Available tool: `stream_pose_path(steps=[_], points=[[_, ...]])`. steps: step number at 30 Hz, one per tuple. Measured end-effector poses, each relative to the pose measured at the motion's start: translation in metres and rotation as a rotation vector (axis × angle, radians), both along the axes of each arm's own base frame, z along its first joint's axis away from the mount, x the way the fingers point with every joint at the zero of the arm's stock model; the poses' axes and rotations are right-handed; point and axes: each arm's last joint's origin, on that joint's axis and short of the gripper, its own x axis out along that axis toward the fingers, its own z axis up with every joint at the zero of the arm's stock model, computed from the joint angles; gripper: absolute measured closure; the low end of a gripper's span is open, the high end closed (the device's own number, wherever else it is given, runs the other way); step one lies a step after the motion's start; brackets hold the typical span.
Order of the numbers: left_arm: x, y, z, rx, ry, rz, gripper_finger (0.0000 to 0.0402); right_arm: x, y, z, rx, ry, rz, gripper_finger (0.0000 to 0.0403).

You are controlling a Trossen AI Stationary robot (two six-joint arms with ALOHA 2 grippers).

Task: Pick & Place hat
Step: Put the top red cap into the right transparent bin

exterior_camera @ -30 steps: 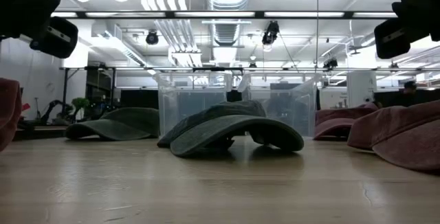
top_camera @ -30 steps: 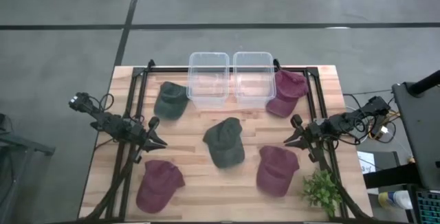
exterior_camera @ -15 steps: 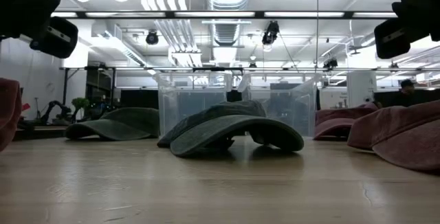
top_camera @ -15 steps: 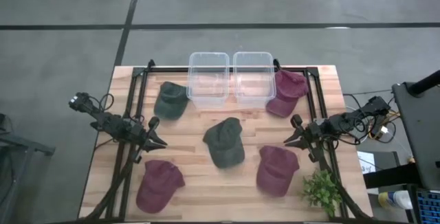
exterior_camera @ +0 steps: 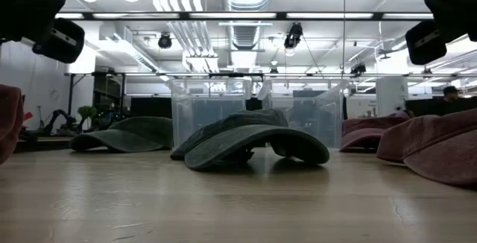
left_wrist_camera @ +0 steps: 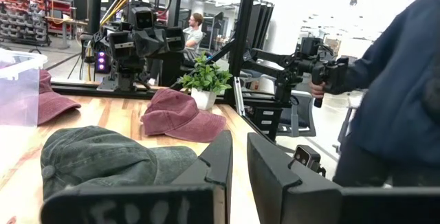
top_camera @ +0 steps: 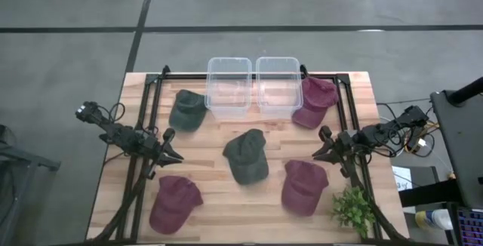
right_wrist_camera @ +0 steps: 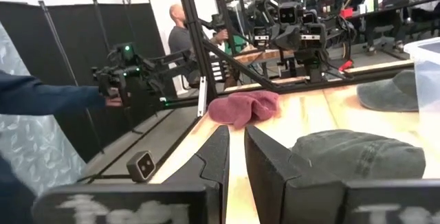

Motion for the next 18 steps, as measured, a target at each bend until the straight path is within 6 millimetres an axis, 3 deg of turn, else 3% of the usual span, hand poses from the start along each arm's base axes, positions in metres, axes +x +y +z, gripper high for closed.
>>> stream_pose_path(steps=[8,18], points=[[0.0,0.0,0.0,0.0,0.0,0.0,0.0362,0.0,0.0,0.0,0.004,-0.001,0.0,0.036],[0.0,0.0,0.0,0.0,0.0,0.0,0.0362,-0.003,-0.001,0.018,0.145,-0.15,0.012,0.036]])
